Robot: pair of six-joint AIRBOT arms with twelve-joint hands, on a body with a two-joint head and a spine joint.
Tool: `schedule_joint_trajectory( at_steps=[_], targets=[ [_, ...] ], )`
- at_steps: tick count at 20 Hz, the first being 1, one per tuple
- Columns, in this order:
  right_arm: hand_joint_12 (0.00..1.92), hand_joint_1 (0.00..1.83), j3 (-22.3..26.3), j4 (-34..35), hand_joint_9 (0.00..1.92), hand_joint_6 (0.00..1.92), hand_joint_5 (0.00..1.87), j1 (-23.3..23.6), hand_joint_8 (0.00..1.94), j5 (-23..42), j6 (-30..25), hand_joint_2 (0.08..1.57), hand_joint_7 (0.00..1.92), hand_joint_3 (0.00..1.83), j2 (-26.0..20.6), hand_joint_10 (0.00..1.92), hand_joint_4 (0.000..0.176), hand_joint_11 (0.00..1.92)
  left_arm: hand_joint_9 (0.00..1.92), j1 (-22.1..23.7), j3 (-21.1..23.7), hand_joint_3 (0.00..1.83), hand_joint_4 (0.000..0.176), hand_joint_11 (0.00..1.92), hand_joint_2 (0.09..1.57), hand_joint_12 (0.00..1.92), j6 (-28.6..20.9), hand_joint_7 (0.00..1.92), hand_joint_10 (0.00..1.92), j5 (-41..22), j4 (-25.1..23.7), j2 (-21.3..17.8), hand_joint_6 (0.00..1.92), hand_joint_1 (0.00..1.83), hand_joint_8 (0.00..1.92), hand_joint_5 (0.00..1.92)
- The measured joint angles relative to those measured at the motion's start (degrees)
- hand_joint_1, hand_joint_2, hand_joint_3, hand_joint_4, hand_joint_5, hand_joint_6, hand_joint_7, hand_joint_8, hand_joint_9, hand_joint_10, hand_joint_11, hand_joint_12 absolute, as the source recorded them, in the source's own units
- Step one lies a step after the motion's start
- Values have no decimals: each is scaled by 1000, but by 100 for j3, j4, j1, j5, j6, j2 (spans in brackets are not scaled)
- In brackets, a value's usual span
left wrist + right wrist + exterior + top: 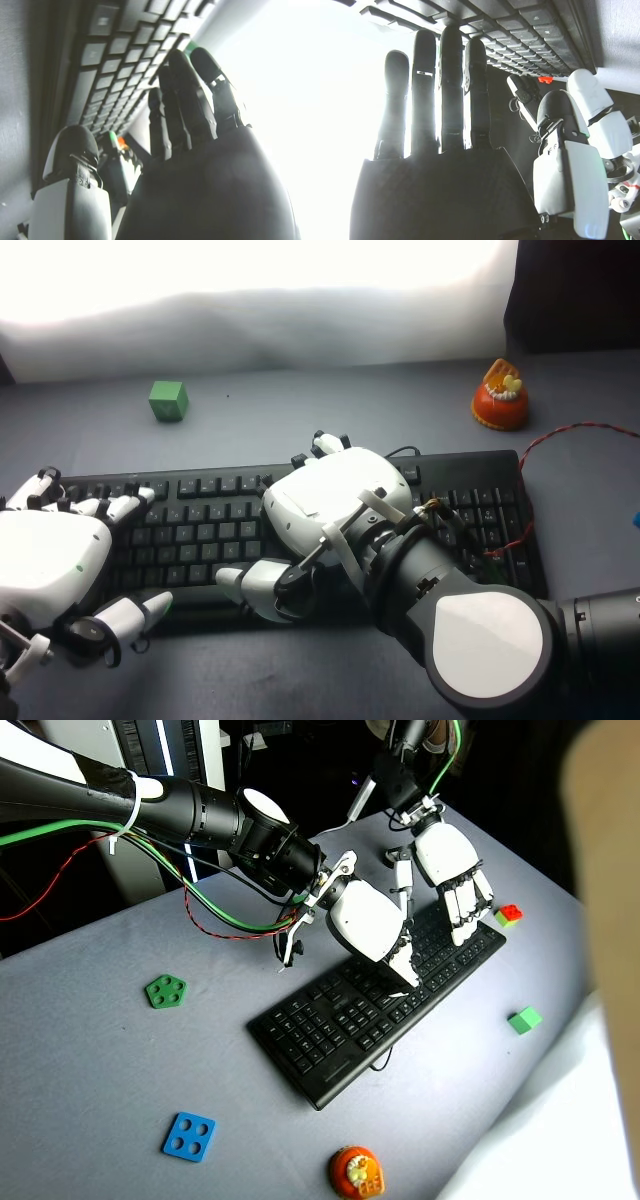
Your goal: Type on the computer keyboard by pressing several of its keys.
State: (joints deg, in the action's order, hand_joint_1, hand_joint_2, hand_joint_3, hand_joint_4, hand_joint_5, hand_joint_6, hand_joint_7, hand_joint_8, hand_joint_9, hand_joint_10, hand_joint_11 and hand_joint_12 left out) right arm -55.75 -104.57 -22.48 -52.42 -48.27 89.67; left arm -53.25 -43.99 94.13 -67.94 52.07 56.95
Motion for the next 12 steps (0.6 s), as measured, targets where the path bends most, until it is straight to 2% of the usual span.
schedule_joint_trajectory(
  at_steps=[3,10,12],
  targets=[
    [1727,127,0,-2,406,49,673,0,9,-4,0,1169,748,0,0,810,0,78,463,0,0,0,47,0,1188,1162,-11,413,5,-17,4,11,10,566,6,308],
    [1731,102,0,-2,398,54,684,0,8,-13,0,1180,755,1,0,840,0,67,494,17,-31,4,48,0,1210,1183,-22,459,12,-44,31,81,12,391,10,336],
    [1739,125,0,0,392,57,693,0,6,-13,-13,1176,754,0,0,838,0,57,498,17,-42,6,43,0,1219,1189,-35,469,11,-52,24,120,16,348,9,356]
  ],
)
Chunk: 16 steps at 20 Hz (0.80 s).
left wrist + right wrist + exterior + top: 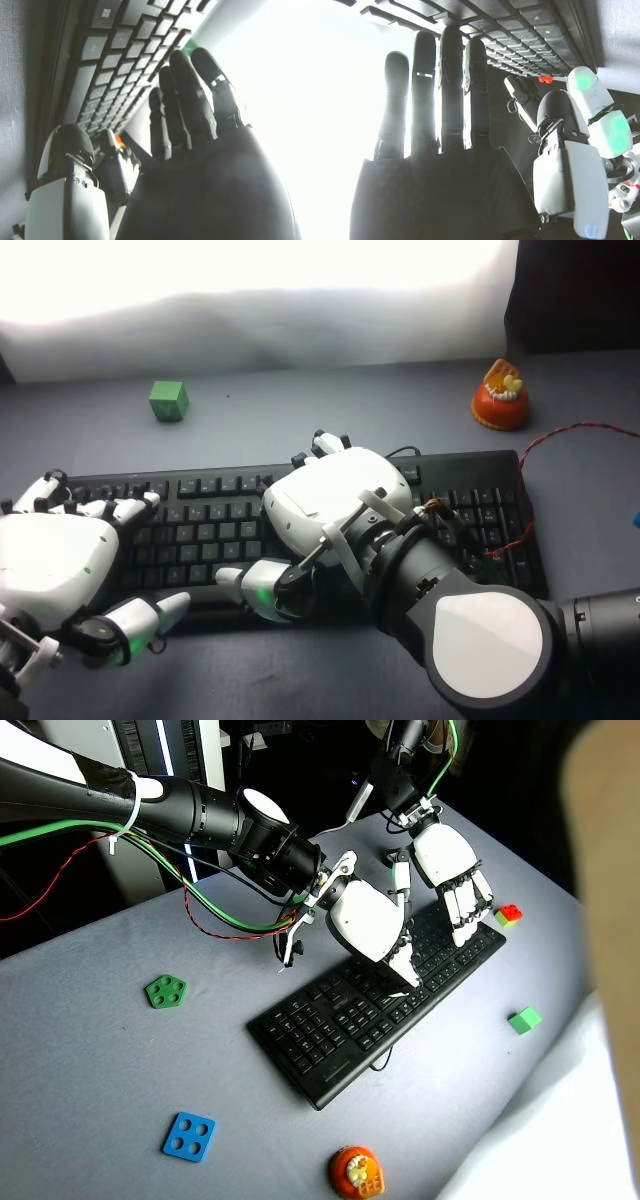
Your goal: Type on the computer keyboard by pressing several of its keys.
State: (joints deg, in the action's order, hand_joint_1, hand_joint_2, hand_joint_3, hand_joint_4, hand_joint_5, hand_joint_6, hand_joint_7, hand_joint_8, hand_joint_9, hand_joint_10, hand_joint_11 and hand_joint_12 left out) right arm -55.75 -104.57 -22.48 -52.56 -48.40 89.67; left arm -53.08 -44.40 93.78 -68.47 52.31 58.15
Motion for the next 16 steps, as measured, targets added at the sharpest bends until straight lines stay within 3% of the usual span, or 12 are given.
schedule_joint_trajectory(
  at_steps=[4,6,10,14,16],
  targets=[
    [1734,122,0,0,389,49,677,0,4,0,-7,1180,753,1,0,839,0,54,509,17,-22,7,41,0,1232,1202,85,495,11,-79,4,68,12,349,11,369],
    [1711,130,0,-2,393,48,674,0,1,20,-7,1179,747,1,-2,824,0,73,508,17,-22,0,30,0,1211,1196,109,478,8,-146,2,68,13,510,3,378],
    [1707,130,0,48,426,46,675,83,4,179,61,1182,755,1,-66,790,0,80,502,17,-22,0,37,0,1162,1187,201,458,4,-192,0,68,4,875,1,367],
    [1715,117,2,55,433,44,670,258,2,352,48,1185,753,2,-114,781,0,77,437,17,-15,0,41,0,1176,1162,225,401,0,-208,2,68,0,1055,0,266],
    [1716,125,105,28,424,42,665,308,1,385,48,1185,745,1,-190,779,0,75,464,17,-17,0,28,0,1155,1197,236,411,11,-223,-2,70,10,1157,5,294]
  ],
)
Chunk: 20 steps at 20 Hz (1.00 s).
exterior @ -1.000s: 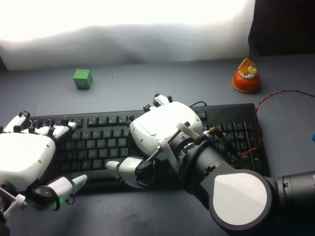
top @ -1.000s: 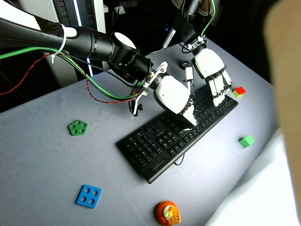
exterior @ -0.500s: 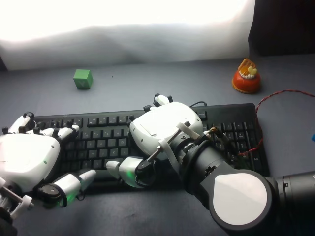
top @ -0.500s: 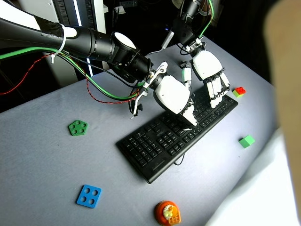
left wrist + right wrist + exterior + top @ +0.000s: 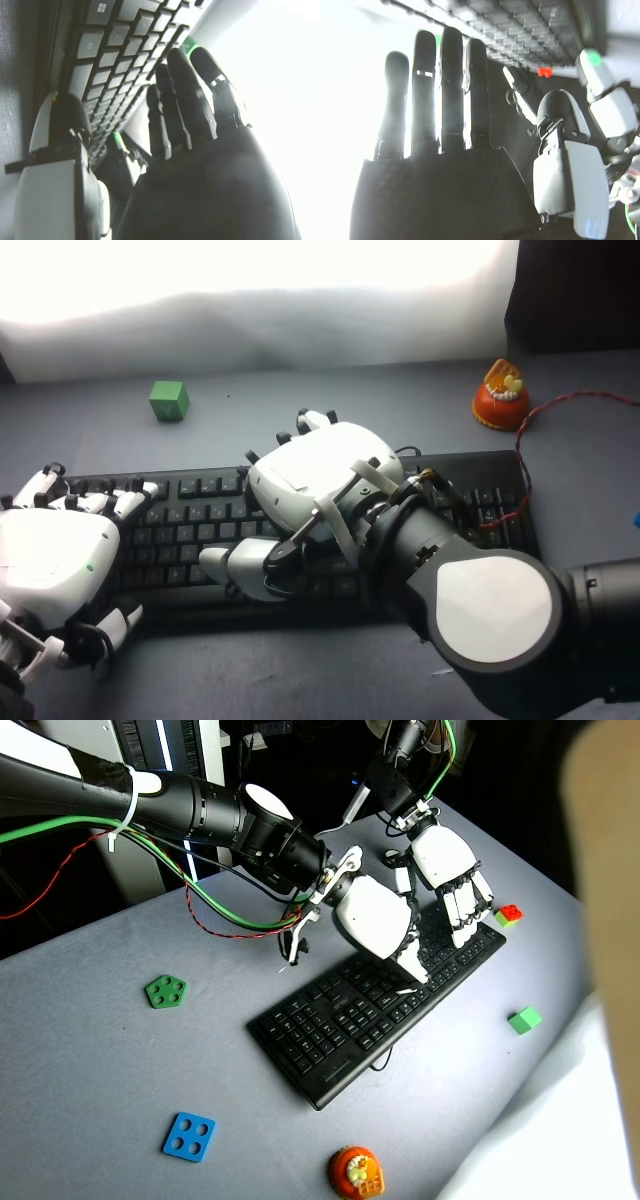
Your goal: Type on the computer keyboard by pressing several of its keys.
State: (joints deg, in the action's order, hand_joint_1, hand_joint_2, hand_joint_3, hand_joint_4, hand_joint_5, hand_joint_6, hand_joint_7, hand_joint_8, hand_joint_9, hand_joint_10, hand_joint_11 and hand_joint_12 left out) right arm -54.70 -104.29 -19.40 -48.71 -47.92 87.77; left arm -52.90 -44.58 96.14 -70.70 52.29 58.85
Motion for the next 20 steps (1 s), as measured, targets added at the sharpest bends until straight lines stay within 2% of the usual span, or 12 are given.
schedule_joint_trajectory(
  at_steps=[3,4,5,7,8,10,13,14,18,20],
  targets=[
    [1709,135,107,31,423,47,674,26,3,240,17,1186,747,1,-177,784,0,83,490,0,-39,0,11,0,1150,1197,9,437,17,-74,-13,118,22,1231,9,345],
    [1704,122,129,11,430,50,680,50,6,352,26,1188,754,2,-234,786,0,86,459,4,-52,4,24,0,1175,1181,7,410,4,-70,2,153,8,1141,3,283],
    [1715,120,166,7,423,48,675,72,5,466,74,1191,752,3,-315,790,0,69,459,33,-57,7,29,0,1181,1172,15,426,4,-70,15,184,2,1017,9,259],
    [1741,123,214,-48,426,51,676,131,8,671,133,1192,763,1,-426,813,0,68,501,109,-96,8,23,4,1198,1219,28,450,15,-87,-13,214,14,794,6,321],
    [1736,130,278,-122,424,51,676,131,8,723,129,1193,763,2,-490,815,0,68,509,138,-140,12,33,10,1213,1224,35,460,17,-109,-33,254,25,656,8,356],
    [1725,126,389,-199,414,46,662,136,3,848,127,1196,753,2,-608,814,0,73,500,151,-160,14,40,1,1230,1227,37,461,10,-92,-13,297,16,554,5,352],
    [1727,124,529,-345,404,46,658,153,0,1130,120,1200,747,4,-833,820,0,88,514,212,-160,4,47,0,1226,1258,50,479,13,-76,11,332,14,559,8,370],
    [1728,130,564,-426,404,44,653,153,0,1169,63,1198,745,2,-890,825,0,83,507,221,-160,0,39,0,1216,1261,50,473,9,-81,33,332,20,589,4,390],
    [1729,120,647,-807,409,47,655,153,4,1639,-44,1193,754,0,-1202,832,0,83,482,280,-160,0,47,0,1212,1255,46,456,0,-83,83,330,5,629,0,369],
    [1728,132,754,-918,414,54,670,153,6,1759,-57,1196,760,1,-1373,834,0,89,492,293,-153,0,43,0,1189,1272,15,464,5,-81,114,326,11,708,3,388]
  ],
)
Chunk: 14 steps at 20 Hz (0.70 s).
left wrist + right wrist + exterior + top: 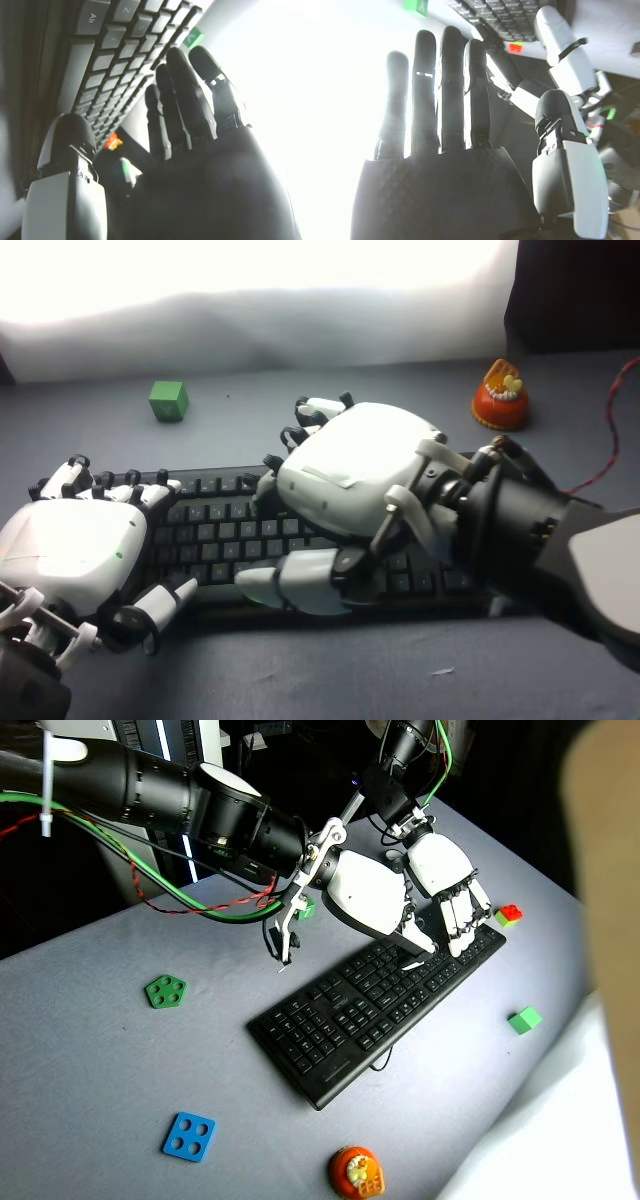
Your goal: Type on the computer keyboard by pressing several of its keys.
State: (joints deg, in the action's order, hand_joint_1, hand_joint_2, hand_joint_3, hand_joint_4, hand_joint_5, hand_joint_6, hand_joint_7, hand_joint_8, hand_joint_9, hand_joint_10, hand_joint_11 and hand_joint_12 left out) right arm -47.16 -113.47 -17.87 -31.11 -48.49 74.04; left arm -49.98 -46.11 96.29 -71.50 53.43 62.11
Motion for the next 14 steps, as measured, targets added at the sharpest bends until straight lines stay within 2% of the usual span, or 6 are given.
schedule_joint_trajectory(
  at_steps=[3,6,9,11,12,14],
  targets=[
    [1727,133,42,-439,417,57,675,0,8,474,-299,1197,766,2,-306,835,0,89,454,11,11,0,40,0,1167,1252,-35,412,1,-2,37,-20,1,927,1,331],
    [1721,126,129,-1320,426,63,684,131,12,1235,-922,1199,777,2,-667,835,0,84,437,11,11,0,28,0,1162,1251,-61,383,0,-2,17,-33,11,1033,0,336],
    [1716,117,341,-1853,420,66,688,166,10,1674,-1335,1202,774,3,-1027,828,0,70,450,-33,11,0,26,0,1146,1297,-81,400,5,-13,20,-48,4,1090,8,315],
    [1715,115,400,-2695,429,70,694,175,12,1899,-2214,1199,783,1,-1220,825,0,82,448,-44,24,1,23,0,1167,1284,-116,398,4,-11,48,-48,4,1072,5,316],
    [1731,90,417,-3338,406,64,672,238,2,2004,-2883,1207,758,4,-1349,826,0,53,434,-42,24,7,29,0,1178,1259,-122,396,3,-11,22,-48,4,963,9,300],
    [1735,98,417,-4155,406,66,675,313,3,2076,-3692,1207,759,3,-1521,830,0,54,434,-42,24,6,27,0,1178,1251,-155,402,3,-7,22,-59,6,923,10,306]
  ],
)
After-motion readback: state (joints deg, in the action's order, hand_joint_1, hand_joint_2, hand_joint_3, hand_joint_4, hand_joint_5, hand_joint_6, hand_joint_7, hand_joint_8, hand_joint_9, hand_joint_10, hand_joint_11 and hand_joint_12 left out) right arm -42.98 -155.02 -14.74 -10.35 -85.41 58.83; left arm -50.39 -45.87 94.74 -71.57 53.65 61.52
